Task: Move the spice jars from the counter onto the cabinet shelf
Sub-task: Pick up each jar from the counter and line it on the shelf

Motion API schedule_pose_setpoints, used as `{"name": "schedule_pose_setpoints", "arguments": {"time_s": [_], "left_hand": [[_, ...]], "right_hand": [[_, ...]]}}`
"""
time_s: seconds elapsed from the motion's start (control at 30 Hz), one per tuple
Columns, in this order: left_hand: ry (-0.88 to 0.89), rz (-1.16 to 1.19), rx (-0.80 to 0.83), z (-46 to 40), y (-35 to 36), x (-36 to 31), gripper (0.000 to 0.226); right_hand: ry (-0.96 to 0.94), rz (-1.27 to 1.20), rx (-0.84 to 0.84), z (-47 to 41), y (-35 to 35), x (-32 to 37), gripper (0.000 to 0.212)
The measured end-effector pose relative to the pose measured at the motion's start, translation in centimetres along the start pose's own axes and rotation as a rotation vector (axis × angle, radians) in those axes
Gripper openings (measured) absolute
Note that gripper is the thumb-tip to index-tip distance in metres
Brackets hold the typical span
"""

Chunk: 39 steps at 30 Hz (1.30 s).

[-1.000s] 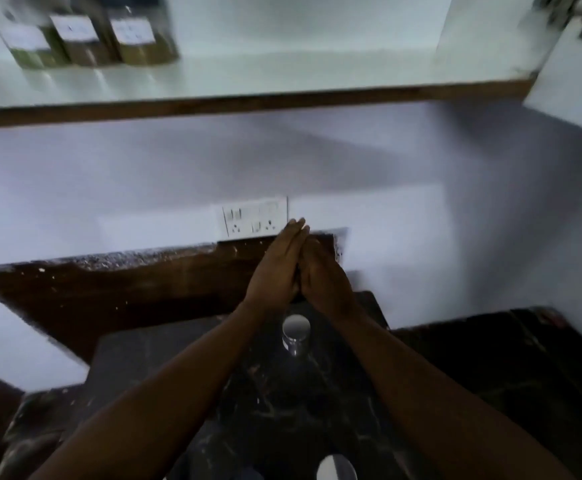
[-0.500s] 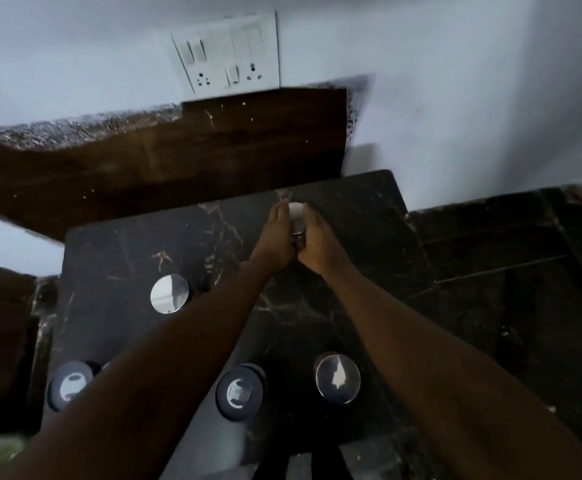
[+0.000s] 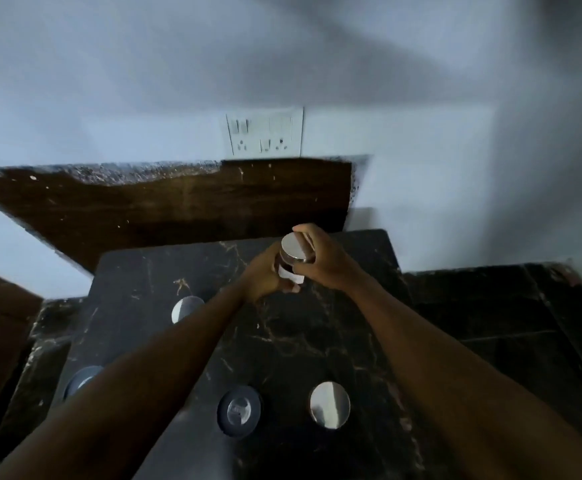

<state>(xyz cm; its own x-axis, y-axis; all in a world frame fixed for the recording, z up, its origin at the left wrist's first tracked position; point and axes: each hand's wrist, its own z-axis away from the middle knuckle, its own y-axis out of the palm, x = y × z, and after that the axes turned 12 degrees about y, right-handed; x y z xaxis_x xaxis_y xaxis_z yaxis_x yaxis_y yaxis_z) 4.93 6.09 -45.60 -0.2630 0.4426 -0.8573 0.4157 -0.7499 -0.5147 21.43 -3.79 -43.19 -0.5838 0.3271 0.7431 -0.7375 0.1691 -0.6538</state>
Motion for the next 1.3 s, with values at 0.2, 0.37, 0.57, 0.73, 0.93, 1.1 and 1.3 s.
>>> {"name": "schedule_pose_setpoints", "arguments": {"time_s": [0.2, 0.37, 0.57, 0.73, 0.93, 1.1, 1.3], "left_hand": [[0.266, 0.067, -0.268, 1.4, -6.1, -10.3, 0.081], [0.485, 0.044, -0.472, 1.9, -11.8, -19.0, 0.081], [0.681, -0.037, -0.641, 3.2, -18.4, -27.2, 0.085], [0.74, -0.088, -0.696, 3.4, -23.5, -31.4, 0.079], [0.64, -0.141, -0.726, 2.4, -28.5, -34.0, 0.074], [0.54, -0.154, -0.688, 0.9, -31.5, -33.8, 0.077], [0.443, -0.182, -0.681, -0.6, -33.1, -33.3, 0.068]], "right_hand": [[-0.26, -0.05, -0.14, 2.9, -9.1, 10.9, 0.06], [-0.506, -0.058, -0.326, 5.6, -14.9, 19.7, 0.056], [-0.783, -0.016, -0.517, 6.5, -19.5, 28.5, 0.058], [-0.868, -0.047, -0.585, 5.7, -21.9, 34.0, 0.058], [-0.837, -0.065, -0.628, 3.3, -22.9, 38.3, 0.052], [-0.736, -0.019, -0.623, 0.5, -23.1, 40.0, 0.048], [-0.723, 0.059, -0.707, -1.0, -23.4, 40.8, 0.052]]}}
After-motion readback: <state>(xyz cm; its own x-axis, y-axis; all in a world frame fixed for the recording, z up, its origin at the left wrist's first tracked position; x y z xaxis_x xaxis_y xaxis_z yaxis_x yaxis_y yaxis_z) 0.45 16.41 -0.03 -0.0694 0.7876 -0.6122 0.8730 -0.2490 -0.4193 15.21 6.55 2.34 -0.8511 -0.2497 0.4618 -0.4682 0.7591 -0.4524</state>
